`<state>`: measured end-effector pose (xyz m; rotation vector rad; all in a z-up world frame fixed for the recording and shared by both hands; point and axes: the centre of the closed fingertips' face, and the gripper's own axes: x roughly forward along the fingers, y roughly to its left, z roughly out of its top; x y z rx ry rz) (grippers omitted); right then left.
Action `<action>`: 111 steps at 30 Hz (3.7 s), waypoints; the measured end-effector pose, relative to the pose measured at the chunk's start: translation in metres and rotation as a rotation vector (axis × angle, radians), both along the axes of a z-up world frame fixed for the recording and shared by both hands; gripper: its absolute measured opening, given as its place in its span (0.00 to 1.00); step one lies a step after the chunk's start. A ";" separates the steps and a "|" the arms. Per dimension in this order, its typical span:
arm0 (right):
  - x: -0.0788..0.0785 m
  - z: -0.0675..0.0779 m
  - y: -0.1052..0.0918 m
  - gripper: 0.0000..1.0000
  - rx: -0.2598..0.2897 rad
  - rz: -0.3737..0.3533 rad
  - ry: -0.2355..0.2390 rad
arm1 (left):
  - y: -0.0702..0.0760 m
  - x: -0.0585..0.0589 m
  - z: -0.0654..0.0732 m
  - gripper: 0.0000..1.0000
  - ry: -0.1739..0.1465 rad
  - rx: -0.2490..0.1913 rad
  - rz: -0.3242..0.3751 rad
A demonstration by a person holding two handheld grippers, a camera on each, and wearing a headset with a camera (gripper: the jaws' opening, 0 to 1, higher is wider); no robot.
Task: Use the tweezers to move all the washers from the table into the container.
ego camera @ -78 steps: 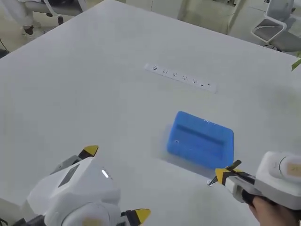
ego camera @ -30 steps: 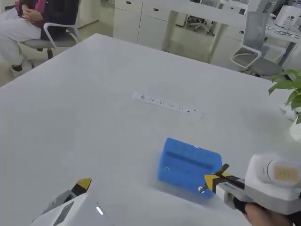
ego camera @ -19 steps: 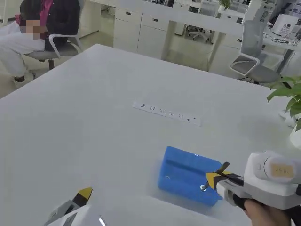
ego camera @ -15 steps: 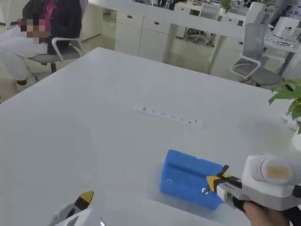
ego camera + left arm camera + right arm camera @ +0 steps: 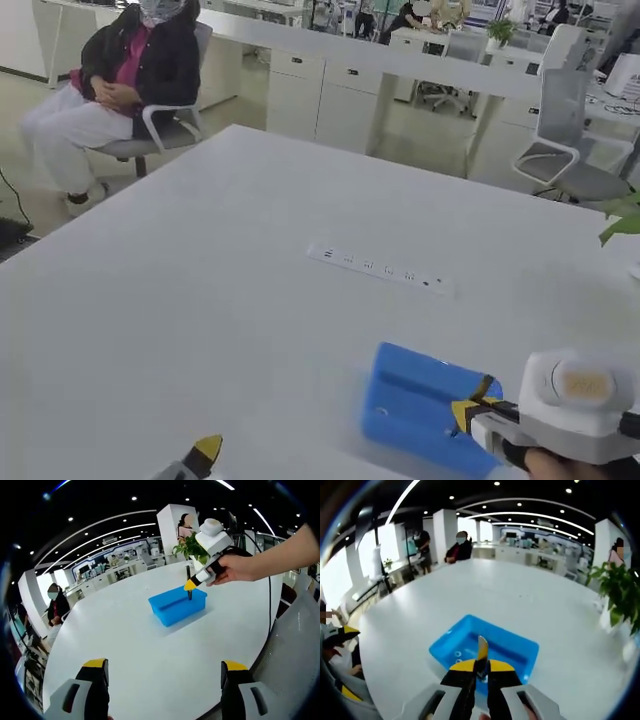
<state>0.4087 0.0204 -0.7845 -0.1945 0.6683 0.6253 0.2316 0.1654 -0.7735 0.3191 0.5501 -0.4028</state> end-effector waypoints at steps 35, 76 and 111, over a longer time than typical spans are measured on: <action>-0.002 0.044 0.007 0.05 0.122 0.013 -0.080 | -0.026 0.031 0.088 0.77 -0.095 -0.146 -0.120; -0.161 0.077 0.040 0.05 0.058 0.378 -0.115 | -0.135 0.003 0.114 0.15 0.063 -0.190 -0.719; -0.159 -0.048 -0.004 0.16 -0.262 0.347 -0.002 | -0.138 -0.002 -0.010 0.00 0.156 0.073 -0.874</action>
